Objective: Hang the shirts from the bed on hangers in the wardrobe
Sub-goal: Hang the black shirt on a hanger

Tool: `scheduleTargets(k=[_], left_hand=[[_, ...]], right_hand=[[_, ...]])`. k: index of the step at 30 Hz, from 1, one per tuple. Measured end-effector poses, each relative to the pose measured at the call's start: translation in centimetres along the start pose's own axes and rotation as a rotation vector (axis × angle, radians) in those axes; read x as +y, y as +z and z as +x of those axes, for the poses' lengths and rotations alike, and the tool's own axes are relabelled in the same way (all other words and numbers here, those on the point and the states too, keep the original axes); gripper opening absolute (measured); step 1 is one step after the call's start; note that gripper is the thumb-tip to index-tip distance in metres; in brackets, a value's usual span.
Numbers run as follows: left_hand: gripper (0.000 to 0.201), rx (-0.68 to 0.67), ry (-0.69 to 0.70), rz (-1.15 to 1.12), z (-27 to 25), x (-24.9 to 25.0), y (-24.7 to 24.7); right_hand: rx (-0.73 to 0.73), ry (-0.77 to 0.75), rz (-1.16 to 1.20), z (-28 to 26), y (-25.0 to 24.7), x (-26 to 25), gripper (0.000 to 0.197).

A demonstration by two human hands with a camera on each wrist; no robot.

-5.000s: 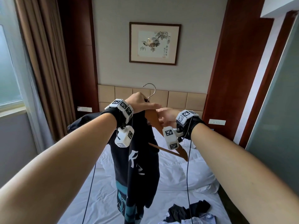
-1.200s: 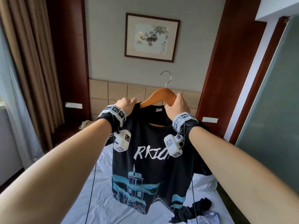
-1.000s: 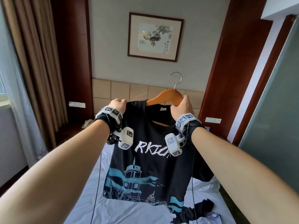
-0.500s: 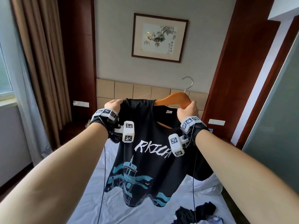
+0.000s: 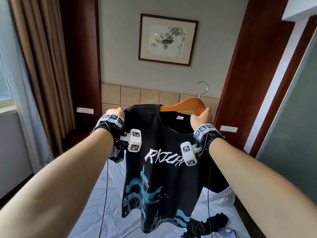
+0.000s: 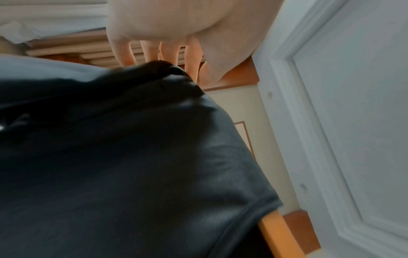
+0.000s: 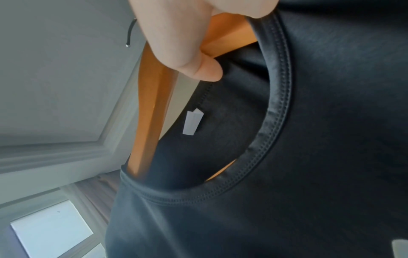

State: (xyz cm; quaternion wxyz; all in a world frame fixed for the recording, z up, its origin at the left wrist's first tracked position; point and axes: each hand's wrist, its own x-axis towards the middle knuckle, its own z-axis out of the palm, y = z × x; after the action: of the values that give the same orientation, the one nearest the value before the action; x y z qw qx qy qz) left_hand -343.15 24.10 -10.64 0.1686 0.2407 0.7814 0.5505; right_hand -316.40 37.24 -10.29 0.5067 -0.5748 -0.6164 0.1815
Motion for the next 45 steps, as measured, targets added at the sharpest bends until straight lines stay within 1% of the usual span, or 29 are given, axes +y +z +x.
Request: scheduleTargets(k=[2, 3, 5, 7, 9, 13, 15, 17, 19, 22, 24, 26, 27, 29, 31, 33, 34, 38, 41, 42, 43, 44, 45], left_hand=[[0.031, 0.080, 0.058, -0.047, -0.4, 0.7, 0.9], [0.031, 0.093, 0.091, -0.071, -0.7, 1.2, 1.4], [0.025, 0.070, 0.164, 0.011, -1.6, 2.1, 2.1], [0.026, 0.070, 0.234, 0.067, -2.4, 3.0, 2.7], [0.029, 0.020, 0.315, 0.104, -2.9, 4.1, 3.5], [0.026, -0.219, 0.510, 0.217, -4.1, 5.6, 5.0], [0.026, -0.295, 0.579, 0.307, -4.7, 5.9, 5.6], [0.031, -0.288, 0.640, 0.437, -5.0, 6.1, 6.3], [0.027, -0.229, 0.677, 0.580, -5.3, 6.4, 6.6], [0.026, -0.173, 0.683, 0.708, -5.5, 6.8, 6.5], [0.031, -0.139, 0.658, 0.710, -5.5, 6.9, 6.5], [0.033, -0.088, 0.643, 0.690, -5.4, 6.9, 6.3], [0.034, -0.067, 0.643, 0.684, -5.5, 7.0, 6.2], [0.034, -0.043, 0.640, 0.674, -5.6, 7.2, 5.8], [0.034, -0.033, 0.631, 0.673, -5.6, 7.2, 5.6], [0.033, -0.017, 0.624, 0.683, -5.5, 7.1, 5.5], [0.033, -0.006, 0.624, 0.699, -5.5, 7.1, 5.6], [0.032, 0.006, 0.632, 0.709, -5.4, 7.0, 5.7], [0.032, 0.005, 0.626, 0.671, -5.4, 7.1, 5.7], [0.033, 0.007, 0.626, 0.657, -5.4, 7.2, 5.7], [0.033, 0.010, 0.630, 0.642, -5.4, 7.2, 5.7], [0.033, 0.014, 0.634, 0.628, -5.4, 7.2, 5.7], [0.033, 0.020, 0.637, 0.617, -5.4, 7.1, 5.7]], right_hand=[[-0.013, -0.024, -0.011, -0.3, 0.1, -0.1, 0.023], [-0.020, -0.039, -0.016, -0.3, 0.1, -0.1, 0.023], [-0.042, -0.072, -0.022, -0.5, 0.3, -0.2, 0.024], [-0.066, -0.118, -0.031, -0.6, 0.3, -0.3, 0.025], [-0.091, -0.175, -0.042, -0.8, 0.2, -0.5, 0.025], [-0.135, -0.252, -0.059, -1.1, 0.4, -0.8, 0.028], [-0.141, -0.270, -0.055, -1.3, 0.4, -1.1, 0.028], [-0.139, -0.296, -0.048, -1.5, 0.4, -1.5, 0.028], [-0.148, -0.328, -0.022, -1.7, 0.2, -1.9, 0.026], [-0.181, -0.366, 0.025, -2.0, -0.1, -2.4, 0.028], [-0.225, -0.393, 0.019, -1.7, -0.3, -2.3, 0.031], [-0.280, -0.416, -0.039, -1.2, -0.5, -2.0, 0.037], [-0.311, -0.406, -0.075, -1.0, -0.7, -1.7, 0.043], [-0.375, -0.335, -0.125, -0.6, -1.2, -1.1, 0.051], [-0.405, -0.267, -0.089, -0.2, -1.6, -0.3, 0.049], [-0.377, -0.255, 0.032, 0.1, -1.7, 0.2, 0.044], [-0.347, -0.263, 0.075, 0.3, -1.7, 0.5, 0.045], [-0.181, -0.281, 0.102, 0.9, -1.9, 1.5, 0.047], [-0.096, -0.281, 0.129, 1.2, -2.2, 1.9, 0.050], [-0.088, -0.243, 0.145, 1.5, -2.2, 2.1, 0.051], [-0.113, -0.183, 0.155, 1.4, -2.4, 2.0, 0.049], [-0.169, -0.118, 0.138, 1.4, -2.6, 2.0, 0.049], [-0.223, -0.069, 0.084, 1.3, -2.6, 2.3, 0.057]])
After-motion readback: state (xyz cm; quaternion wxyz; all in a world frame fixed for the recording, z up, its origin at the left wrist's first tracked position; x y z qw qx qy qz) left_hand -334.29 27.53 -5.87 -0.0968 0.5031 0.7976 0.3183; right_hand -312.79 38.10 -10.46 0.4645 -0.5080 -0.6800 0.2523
